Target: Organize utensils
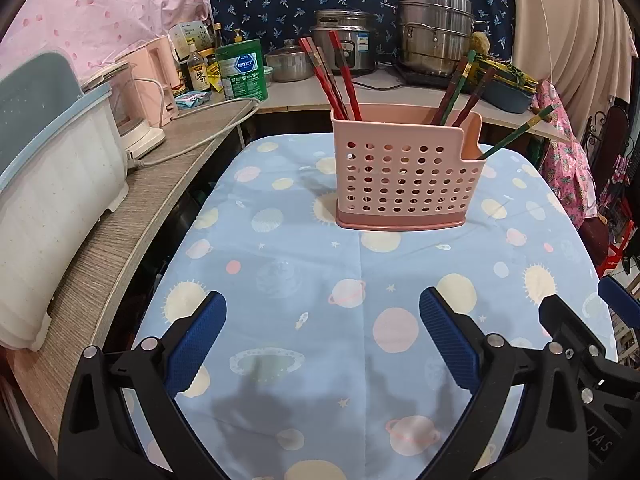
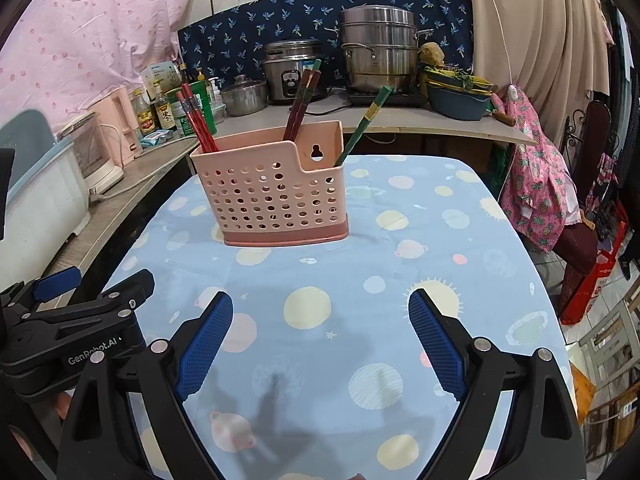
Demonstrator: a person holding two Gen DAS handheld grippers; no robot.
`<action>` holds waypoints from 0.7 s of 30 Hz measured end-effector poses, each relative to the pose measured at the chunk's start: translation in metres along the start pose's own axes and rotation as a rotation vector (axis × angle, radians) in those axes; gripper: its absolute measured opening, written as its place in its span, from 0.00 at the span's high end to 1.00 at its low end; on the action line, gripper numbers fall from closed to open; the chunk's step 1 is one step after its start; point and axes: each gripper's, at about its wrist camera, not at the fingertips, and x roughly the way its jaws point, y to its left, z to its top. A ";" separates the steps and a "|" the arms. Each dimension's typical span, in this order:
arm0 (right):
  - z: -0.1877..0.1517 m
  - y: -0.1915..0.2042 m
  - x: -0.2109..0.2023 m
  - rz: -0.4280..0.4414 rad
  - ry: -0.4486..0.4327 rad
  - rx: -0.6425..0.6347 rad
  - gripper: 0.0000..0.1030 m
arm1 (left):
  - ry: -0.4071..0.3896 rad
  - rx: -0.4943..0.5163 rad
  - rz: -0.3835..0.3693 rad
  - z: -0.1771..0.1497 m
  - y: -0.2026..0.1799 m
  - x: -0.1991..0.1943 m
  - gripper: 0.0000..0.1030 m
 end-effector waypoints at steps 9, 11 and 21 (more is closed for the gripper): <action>0.001 0.000 0.005 -0.007 0.004 0.003 0.17 | 0.007 -0.011 0.000 0.002 0.002 0.005 0.10; 0.001 0.000 0.006 -0.009 0.006 0.004 0.17 | 0.008 -0.014 0.000 0.002 0.003 0.006 0.10; 0.001 -0.001 0.007 -0.009 0.007 0.005 0.17 | 0.006 -0.014 0.002 0.003 0.005 0.007 0.10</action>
